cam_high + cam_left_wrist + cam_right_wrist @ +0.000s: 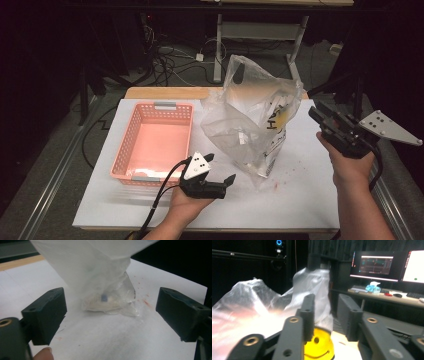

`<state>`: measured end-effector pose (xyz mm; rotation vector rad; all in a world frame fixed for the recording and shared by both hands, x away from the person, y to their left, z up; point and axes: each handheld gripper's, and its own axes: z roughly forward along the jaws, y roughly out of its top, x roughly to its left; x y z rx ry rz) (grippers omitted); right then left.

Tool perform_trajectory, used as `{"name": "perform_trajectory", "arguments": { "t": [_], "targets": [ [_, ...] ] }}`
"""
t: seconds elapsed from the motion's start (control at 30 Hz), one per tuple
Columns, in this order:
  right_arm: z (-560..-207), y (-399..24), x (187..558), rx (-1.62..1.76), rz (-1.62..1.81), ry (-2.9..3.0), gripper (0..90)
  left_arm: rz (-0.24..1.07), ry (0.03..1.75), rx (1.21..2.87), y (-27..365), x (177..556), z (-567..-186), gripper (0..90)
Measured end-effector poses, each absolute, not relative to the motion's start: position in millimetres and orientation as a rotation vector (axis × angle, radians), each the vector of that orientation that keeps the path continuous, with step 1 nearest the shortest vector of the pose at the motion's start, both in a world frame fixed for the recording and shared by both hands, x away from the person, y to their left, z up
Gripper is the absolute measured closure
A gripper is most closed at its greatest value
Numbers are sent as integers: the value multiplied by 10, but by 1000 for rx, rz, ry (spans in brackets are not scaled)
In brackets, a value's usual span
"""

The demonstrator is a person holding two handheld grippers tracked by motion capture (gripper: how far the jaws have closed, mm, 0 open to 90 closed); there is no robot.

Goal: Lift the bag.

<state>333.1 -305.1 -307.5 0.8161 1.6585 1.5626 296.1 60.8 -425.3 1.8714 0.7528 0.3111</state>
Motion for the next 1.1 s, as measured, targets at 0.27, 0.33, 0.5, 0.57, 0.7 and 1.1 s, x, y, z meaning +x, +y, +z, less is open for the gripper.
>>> {"name": "perform_trajectory", "arguments": {
  "t": [0.27, 0.33, 0.5, 0.57, 0.7, 1.1],
  "targets": [
    [-3479, -3037, 3308, 891, 1492, 1783, 407, 286, 748, 1924, 486, 2960, -4360, 0],
    [-3620, -3026, 3309, 921, 1474, 1815, 345, 292, 744, 1935, 464, 2954, -4383, 0],
    [-3963, -2989, 3286, 982, 1428, 1891, 211, 295, 734, 1955, 421, 2942, -4448, 0],
    [-4089, -2972, 3259, 1006, 1414, 1915, 167, 299, 731, 1959, 415, 2935, -4474, 0],
    [-4277, -2960, 3213, 1032, 1391, 1965, 104, 307, 722, 1964, 410, 2930, -4513, 0],
    [-4629, -3018, 3058, 1095, 1366, 2002, 0, 304, 729, 1953, 442, 2915, -4700, 0]
  ]
}}
